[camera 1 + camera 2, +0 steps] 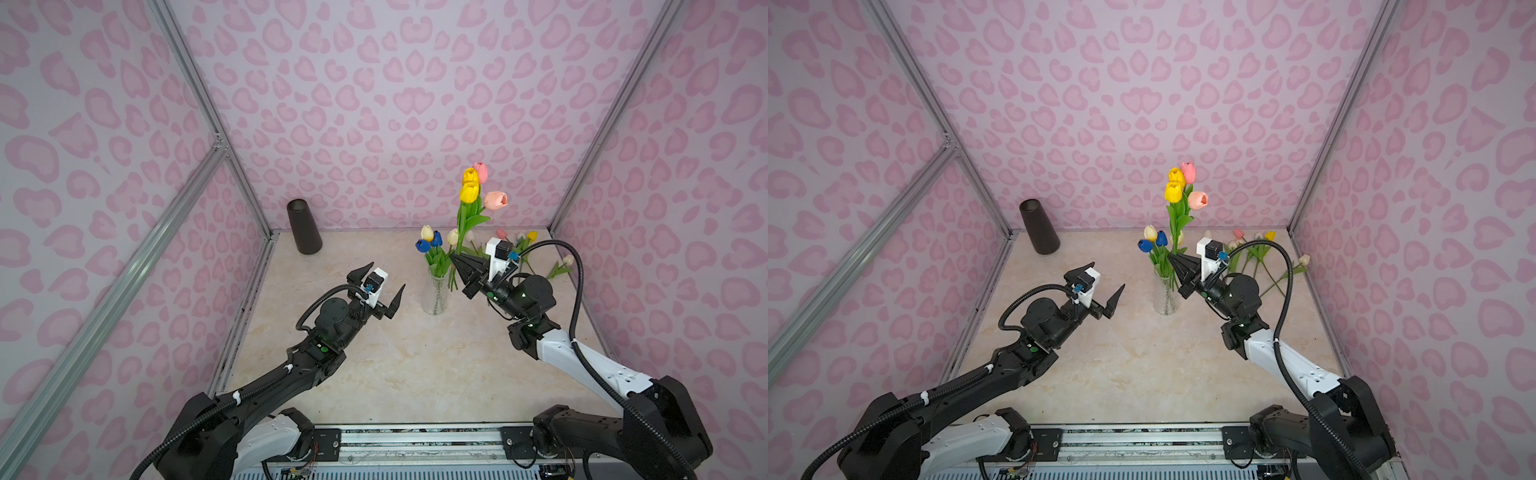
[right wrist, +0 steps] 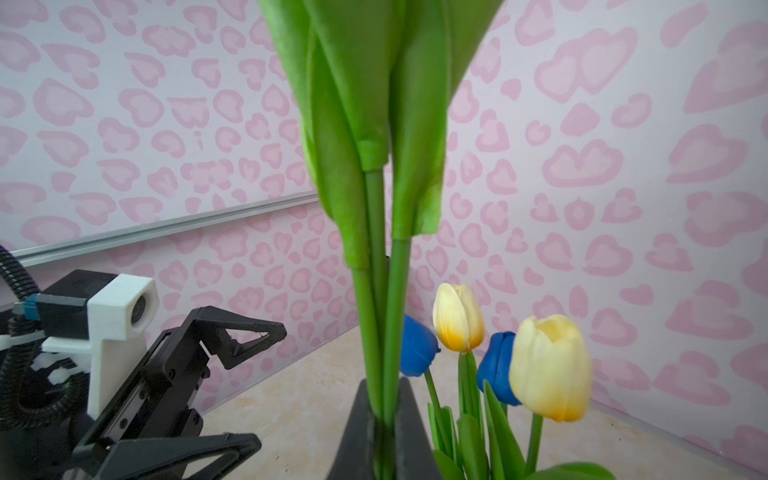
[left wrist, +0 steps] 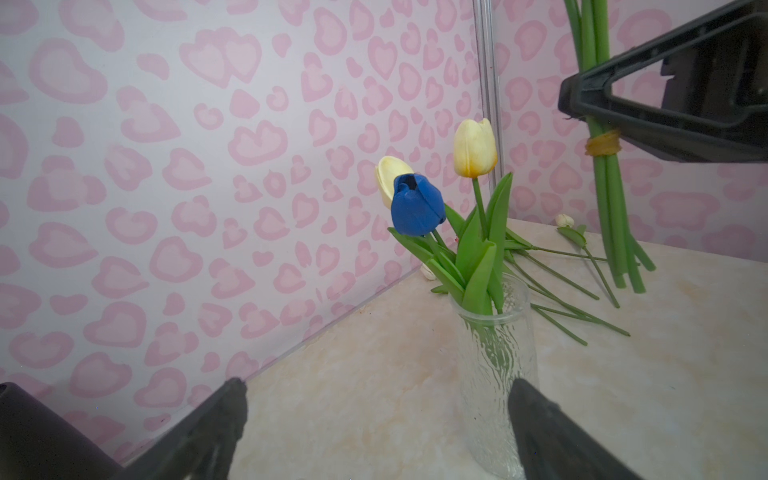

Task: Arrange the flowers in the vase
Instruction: 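Carry the tulip bundle over the glass vase with the right gripper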

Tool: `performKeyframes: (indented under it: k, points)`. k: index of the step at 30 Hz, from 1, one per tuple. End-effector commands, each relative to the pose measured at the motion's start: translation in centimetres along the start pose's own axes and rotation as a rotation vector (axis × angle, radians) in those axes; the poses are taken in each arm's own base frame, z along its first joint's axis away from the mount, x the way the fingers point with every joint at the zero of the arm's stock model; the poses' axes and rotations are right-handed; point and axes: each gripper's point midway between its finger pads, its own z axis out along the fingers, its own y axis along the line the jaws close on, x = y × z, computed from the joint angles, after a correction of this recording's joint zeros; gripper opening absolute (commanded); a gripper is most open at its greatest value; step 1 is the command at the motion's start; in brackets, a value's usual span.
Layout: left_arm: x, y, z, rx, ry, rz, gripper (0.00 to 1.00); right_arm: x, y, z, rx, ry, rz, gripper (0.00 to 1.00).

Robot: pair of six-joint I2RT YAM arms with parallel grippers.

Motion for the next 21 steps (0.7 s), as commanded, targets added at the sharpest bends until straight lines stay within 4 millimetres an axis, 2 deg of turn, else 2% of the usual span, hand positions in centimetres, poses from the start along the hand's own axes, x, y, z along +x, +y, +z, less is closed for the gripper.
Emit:
performKeyframes:
  k: [1,7,11,21]
  points:
    - [-1.6,0.2,0.3,-0.004,-0.055,-0.015,0.99,-1.2,-0.6,0.3,0.085,-0.092,-0.136,0.00]
    - [-1.6,0.3,0.3,-0.007,-0.054,-0.016,0.99,-1.3,-2.2,1.6,0.142,-0.147,-0.147,0.00]
    - [-1.5,0.4,0.2,-0.013,-0.048,-0.012,0.99,-0.6,-2.9,2.6,0.149,-0.146,-0.160,0.00]
    - [-1.5,0.6,-0.2,-0.022,-0.045,-0.005,0.99,1.5,-4.7,2.9,0.205,-0.130,-0.218,0.00]
